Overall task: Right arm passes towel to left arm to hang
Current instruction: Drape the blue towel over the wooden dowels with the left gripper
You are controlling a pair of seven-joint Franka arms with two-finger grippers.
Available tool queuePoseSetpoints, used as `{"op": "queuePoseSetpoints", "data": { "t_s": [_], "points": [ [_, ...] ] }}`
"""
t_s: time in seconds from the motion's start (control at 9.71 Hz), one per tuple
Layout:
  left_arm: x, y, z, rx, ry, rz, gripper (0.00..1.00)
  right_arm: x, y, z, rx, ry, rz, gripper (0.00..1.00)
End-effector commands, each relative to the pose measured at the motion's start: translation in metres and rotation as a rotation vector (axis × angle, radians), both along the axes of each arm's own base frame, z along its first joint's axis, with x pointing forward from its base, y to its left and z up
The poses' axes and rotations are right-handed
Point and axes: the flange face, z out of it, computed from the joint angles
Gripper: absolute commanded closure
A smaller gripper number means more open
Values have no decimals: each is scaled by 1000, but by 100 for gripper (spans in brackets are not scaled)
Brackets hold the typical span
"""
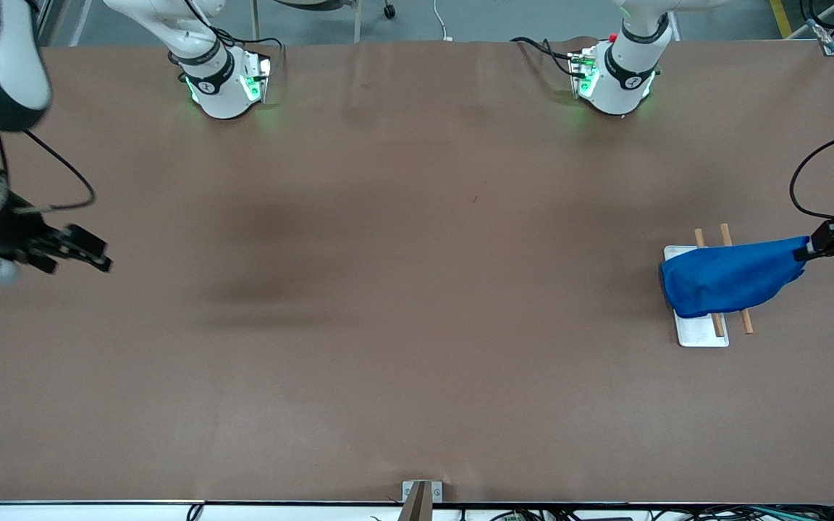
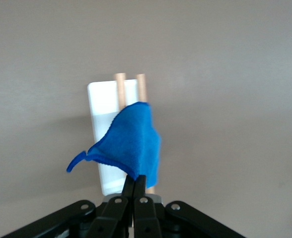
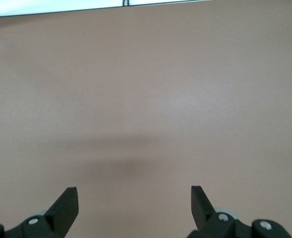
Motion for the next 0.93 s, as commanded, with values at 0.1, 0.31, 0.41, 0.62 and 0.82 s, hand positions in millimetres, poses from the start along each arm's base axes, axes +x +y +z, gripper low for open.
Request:
{"op": "queuePoseSetpoints", "data": {
  "t_s": [0.1,0.31,0.41,0.62,0.82],
  "points": [
    [2,45,-48,73,18,-54,100,-26,-23,66,-15,87,-50,0],
    [-2,64,-60,87,25,-20,99,-32,-35,84,-17,84,-63,0],
    [-7,76,-66,86,30,5,99,-35,-51,94,-26,84,-90,0],
    [-8,77,-70,85,39,6,80,-40,-55,100,-42,98,-100,0],
    [-2,68,-64,93,36,2,0,-40,-55,100,-63,102,-97,0]
  ]
}}
